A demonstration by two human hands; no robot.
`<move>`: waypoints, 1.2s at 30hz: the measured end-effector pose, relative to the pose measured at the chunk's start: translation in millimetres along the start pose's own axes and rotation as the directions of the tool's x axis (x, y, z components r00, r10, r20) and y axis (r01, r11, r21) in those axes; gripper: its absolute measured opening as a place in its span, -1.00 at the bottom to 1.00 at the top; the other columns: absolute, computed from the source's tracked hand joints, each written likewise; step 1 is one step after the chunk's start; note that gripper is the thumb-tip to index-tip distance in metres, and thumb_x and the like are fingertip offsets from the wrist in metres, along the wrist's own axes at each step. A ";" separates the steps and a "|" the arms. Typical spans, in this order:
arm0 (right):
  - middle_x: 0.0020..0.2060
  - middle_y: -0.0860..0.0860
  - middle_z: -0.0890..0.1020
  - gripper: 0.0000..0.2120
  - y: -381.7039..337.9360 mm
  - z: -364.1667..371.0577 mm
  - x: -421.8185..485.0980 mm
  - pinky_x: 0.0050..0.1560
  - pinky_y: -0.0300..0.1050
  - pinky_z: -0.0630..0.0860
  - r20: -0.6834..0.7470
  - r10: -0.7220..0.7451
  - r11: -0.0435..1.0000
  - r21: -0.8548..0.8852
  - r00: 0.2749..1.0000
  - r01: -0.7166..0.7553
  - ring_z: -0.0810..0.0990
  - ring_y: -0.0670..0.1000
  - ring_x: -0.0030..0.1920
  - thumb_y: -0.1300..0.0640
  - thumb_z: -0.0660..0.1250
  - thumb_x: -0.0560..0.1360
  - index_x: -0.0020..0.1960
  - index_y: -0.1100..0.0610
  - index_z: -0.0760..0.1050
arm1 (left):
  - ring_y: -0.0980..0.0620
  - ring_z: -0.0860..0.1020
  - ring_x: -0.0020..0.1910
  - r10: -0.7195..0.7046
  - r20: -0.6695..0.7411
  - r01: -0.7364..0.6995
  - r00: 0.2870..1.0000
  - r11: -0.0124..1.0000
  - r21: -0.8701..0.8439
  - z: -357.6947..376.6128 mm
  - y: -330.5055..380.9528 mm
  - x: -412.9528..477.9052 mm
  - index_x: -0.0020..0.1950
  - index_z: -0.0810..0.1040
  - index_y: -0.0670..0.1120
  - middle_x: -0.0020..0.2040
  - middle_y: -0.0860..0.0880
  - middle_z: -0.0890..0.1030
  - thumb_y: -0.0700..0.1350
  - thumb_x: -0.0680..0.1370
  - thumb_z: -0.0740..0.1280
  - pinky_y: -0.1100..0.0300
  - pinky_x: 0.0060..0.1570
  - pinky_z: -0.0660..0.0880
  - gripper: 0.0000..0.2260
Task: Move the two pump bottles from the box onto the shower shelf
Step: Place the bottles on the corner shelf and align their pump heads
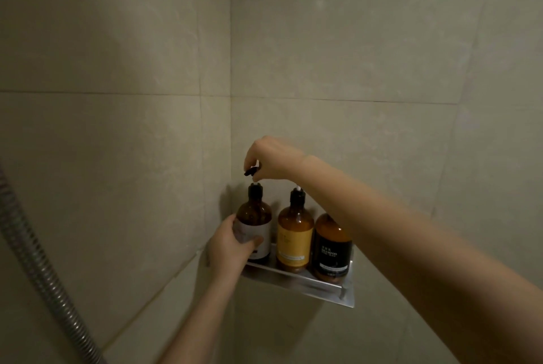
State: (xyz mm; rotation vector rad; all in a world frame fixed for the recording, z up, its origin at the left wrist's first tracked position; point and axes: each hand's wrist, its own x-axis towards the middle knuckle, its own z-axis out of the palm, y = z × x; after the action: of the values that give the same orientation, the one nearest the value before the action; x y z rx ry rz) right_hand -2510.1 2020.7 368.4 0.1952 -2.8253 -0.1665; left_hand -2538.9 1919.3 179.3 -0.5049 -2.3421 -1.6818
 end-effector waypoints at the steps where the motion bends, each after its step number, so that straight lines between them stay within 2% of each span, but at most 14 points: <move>1: 0.09 0.07 0.65 -0.70 -0.9 -0.2 0.3 0.08 -0.12 0.58 0.000 0.001 1.000 -0.012 1.000 -0.001 0.61 0.04 0.05 0.20 0.40 0.46 0.18 0.16 0.59 | -0.05 0.58 0.13 -0.012 0.000 0.012 1.000 1.000 -0.014 1.2 -0.3 -0.1 0.21 0.50 -0.04 0.14 -0.05 0.63 -0.08 0.25 0.56 0.09 0.02 0.51 -0.44; 5: 0.12 0.08 0.64 -0.71 -1.8 -1.6 1.7 0.13 -0.07 0.57 0.018 0.021 1.000 -0.022 1.000 -0.020 0.61 0.05 0.09 0.25 0.36 0.48 0.20 0.15 0.57 | -0.05 0.58 0.15 -0.027 0.015 0.028 1.000 0.999 -0.035 2.7 -1.3 0.7 0.26 0.46 -0.05 0.18 -0.06 0.62 -0.09 0.25 0.56 -0.01 0.09 0.55 -0.40; 12: 0.11 0.07 0.65 -0.74 5.0 0.4 -2.2 0.12 -0.14 0.57 -0.016 0.029 0.995 0.101 0.999 -0.027 0.63 0.02 0.08 0.32 0.36 0.47 0.13 0.15 0.62 | -0.02 0.59 0.11 -0.015 0.010 0.016 1.000 0.999 -0.049 1.9 -2.9 0.2 0.24 0.47 -0.03 0.15 -0.04 0.63 -0.09 0.24 0.57 0.05 0.06 0.56 -0.40; 16: 0.09 0.07 0.66 -0.75 6.4 1.8 -1.6 0.10 -0.17 0.57 -0.028 0.024 0.992 0.124 0.999 -0.020 0.63 0.01 0.08 0.31 0.39 0.45 0.11 0.16 0.63 | 0.00 0.60 0.08 -0.008 -0.013 0.007 1.000 1.000 -0.021 3.2 -3.6 0.4 0.24 0.47 -0.02 0.13 -0.02 0.64 -0.05 0.22 0.57 0.05 0.03 0.57 -0.38; 19: 0.07 0.08 0.67 -0.76 7.5 1.2 -2.2 0.11 -0.15 0.58 -0.025 0.024 0.990 0.138 0.999 -0.020 0.65 0.01 0.06 0.32 0.39 0.45 0.11 0.18 0.62 | 0.03 0.59 0.02 0.024 -0.008 -0.023 1.000 0.999 0.036 4.3 -3.3 -1.1 0.18 0.50 0.02 0.06 0.01 0.64 0.01 0.22 0.56 0.08 -0.04 0.57 -0.44; 23: 0.06 0.08 0.67 -0.76 10.7 2.7 -4.0 0.12 -0.11 0.59 -0.025 0.024 0.986 0.164 0.999 -0.020 0.65 0.01 0.05 0.34 0.38 0.44 0.09 0.19 0.63 | -0.01 0.57 0.10 0.007 0.027 -0.008 1.000 0.998 0.068 5.1 -4.7 -2.3 0.23 0.46 0.01 0.13 -0.01 0.61 -0.07 0.19 0.59 0.06 0.02 0.54 -0.35; 27: 0.05 0.07 0.68 -0.77 14.3 4.3 -5.9 0.06 -0.24 0.56 -0.048 0.028 0.982 0.186 0.998 -0.019 0.65 -0.02 0.02 0.33 0.39 0.44 0.07 0.18 0.64 | -0.03 0.55 0.19 -0.018 0.048 0.017 0.999 1.000 0.026 6.9 -8.5 -6.4 0.32 0.36 -0.01 0.22 -0.03 0.58 -0.16 0.20 0.59 0.07 0.09 0.52 -0.25; 30: 0.05 0.04 0.68 -0.77 15.7 5.9 -5.6 -0.03 -0.32 0.49 -0.063 0.031 0.986 0.168 0.998 -0.020 0.65 -0.05 -0.04 0.28 0.42 0.43 0.08 0.15 0.64 | -0.03 0.57 0.17 -0.013 0.030 0.012 0.999 0.999 0.043 8.2 -7.1 -8.7 0.32 0.35 0.00 0.21 -0.02 0.59 -0.13 0.19 0.59 0.05 0.08 0.55 -0.25; 34: 0.06 0.04 0.68 -0.76 16.9 7.1 -4.7 0.00 -0.30 0.51 -0.064 0.044 0.988 0.152 0.997 -0.034 0.65 -0.02 0.00 0.27 0.42 0.43 0.10 0.14 0.64 | -0.03 0.56 0.16 -0.012 0.011 0.012 1.000 0.997 0.075 9.8 -2.5 -11.2 0.29 0.38 0.02 0.18 0.00 0.60 -0.07 0.17 0.59 -0.06 0.08 0.55 -0.26; 36: 0.07 0.04 0.68 -0.75 17.6 6.8 -5.7 0.04 -0.25 0.55 -0.064 0.041 0.990 0.138 0.997 -0.032 0.65 -0.02 0.01 0.26 0.42 0.43 0.10 0.14 0.64 | -0.04 0.57 0.12 0.006 0.034 -0.009 0.999 0.998 0.069 10.4 -1.8 -10.5 0.21 0.44 0.03 0.12 0.00 0.62 -0.07 0.18 0.58 -0.07 0.04 0.55 -0.37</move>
State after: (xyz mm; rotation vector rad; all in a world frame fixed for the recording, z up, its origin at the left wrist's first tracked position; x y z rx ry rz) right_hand -2508.8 2039.6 362.7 0.1762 -2.7725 0.0419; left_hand -2529.7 1927.0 170.5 -0.5326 -2.4094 -1.5946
